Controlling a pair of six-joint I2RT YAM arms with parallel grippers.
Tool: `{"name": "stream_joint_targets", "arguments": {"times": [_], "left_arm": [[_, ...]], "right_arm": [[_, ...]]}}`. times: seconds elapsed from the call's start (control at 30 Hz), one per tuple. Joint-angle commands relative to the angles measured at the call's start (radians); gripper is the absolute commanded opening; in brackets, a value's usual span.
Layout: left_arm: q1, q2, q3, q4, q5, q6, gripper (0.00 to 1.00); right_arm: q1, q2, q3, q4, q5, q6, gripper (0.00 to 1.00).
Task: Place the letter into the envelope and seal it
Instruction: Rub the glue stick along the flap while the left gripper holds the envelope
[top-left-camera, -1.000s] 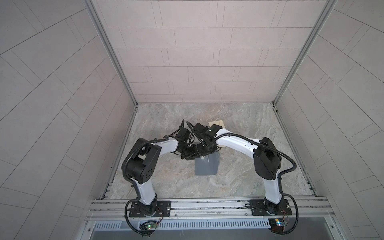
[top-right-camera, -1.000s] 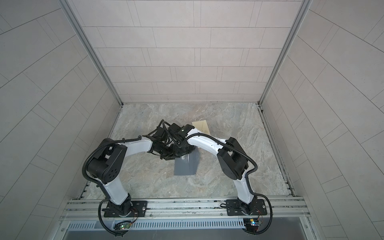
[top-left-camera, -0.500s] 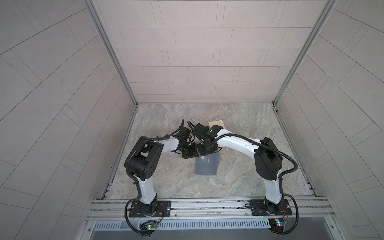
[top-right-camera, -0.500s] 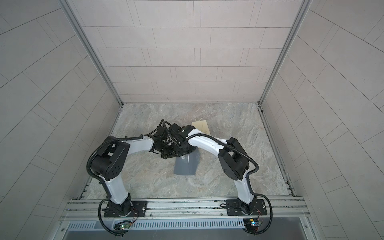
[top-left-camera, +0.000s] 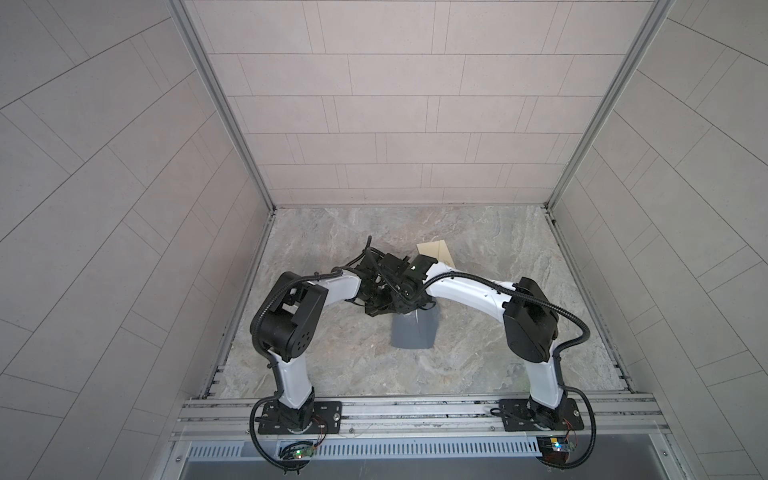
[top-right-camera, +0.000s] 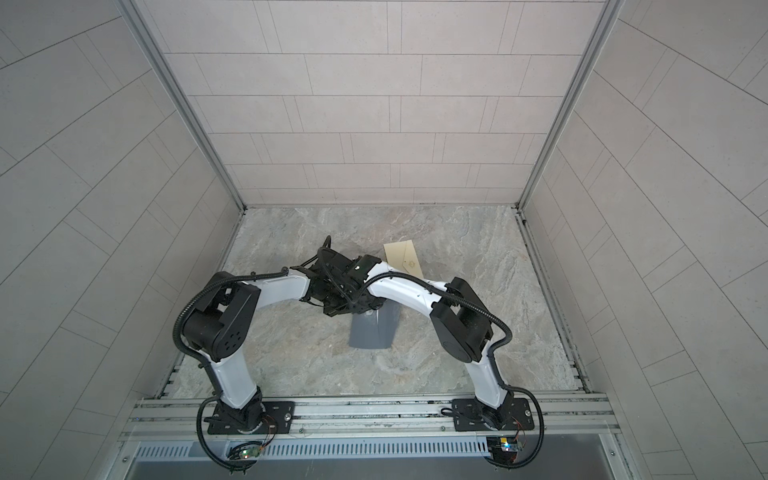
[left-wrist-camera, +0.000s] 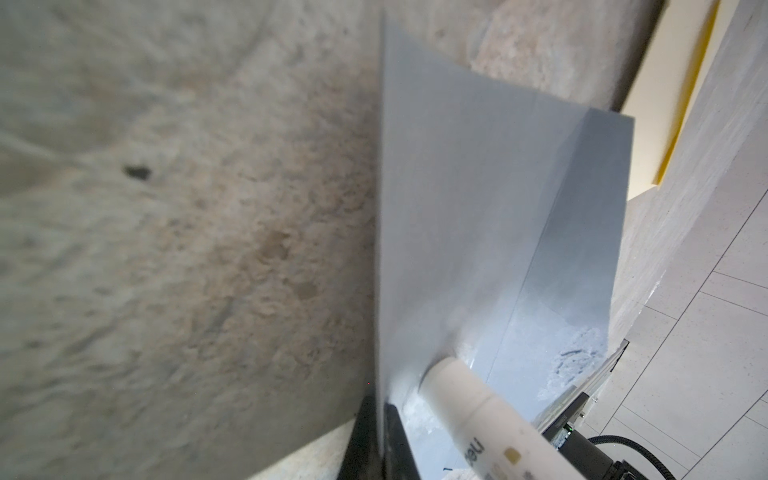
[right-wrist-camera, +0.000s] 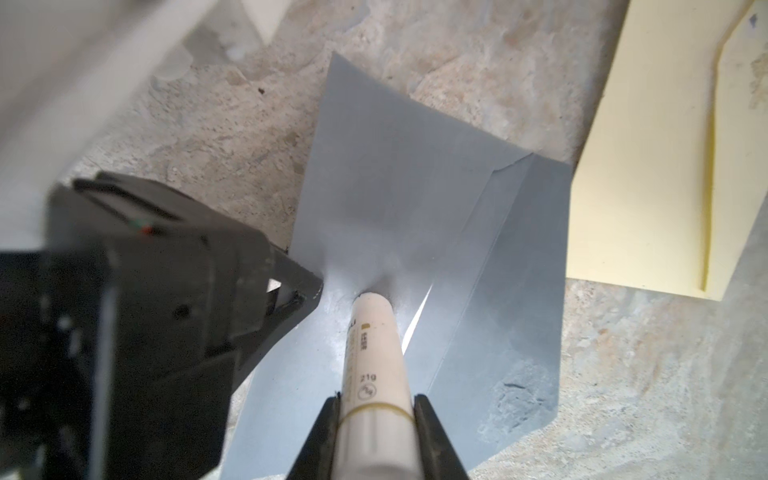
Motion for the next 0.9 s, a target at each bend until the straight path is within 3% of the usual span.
{"name": "stream_joint_targets", "arguments": {"times": [0.0, 0.13, 0.33, 0.5, 0.87], "left_arm": [[0.006, 0.000, 0.003, -0.083, -0.063, 0.010, 0.00], [0.006, 0.000, 0.002, -0.081, -0.066, 0.010, 0.00], [0.004, -0.001, 0.003, -0.078, -0.063, 0.013, 0.00], [0.002, -0.004, 0.003, -0.078, -0.060, 0.018, 0.00], [0.001, -0.009, 0.003, -0.075, -0.061, 0.019, 0.00]], "right_arm": [[-0.038, 0.056, -0.074, -0.091, 0.131, 0.017, 0.00], [-0.048, 0.030, -0.107, -0.048, 0.107, 0.005, 0.00], [-0.034, -0.103, -0.165, 0.131, -0.019, -0.073, 0.00], [-0.034, -0.181, -0.150, 0.115, -0.071, -0.123, 0.00], [-0.032, -0.168, -0.180, 0.099, -0.166, -0.108, 0.00]]}}
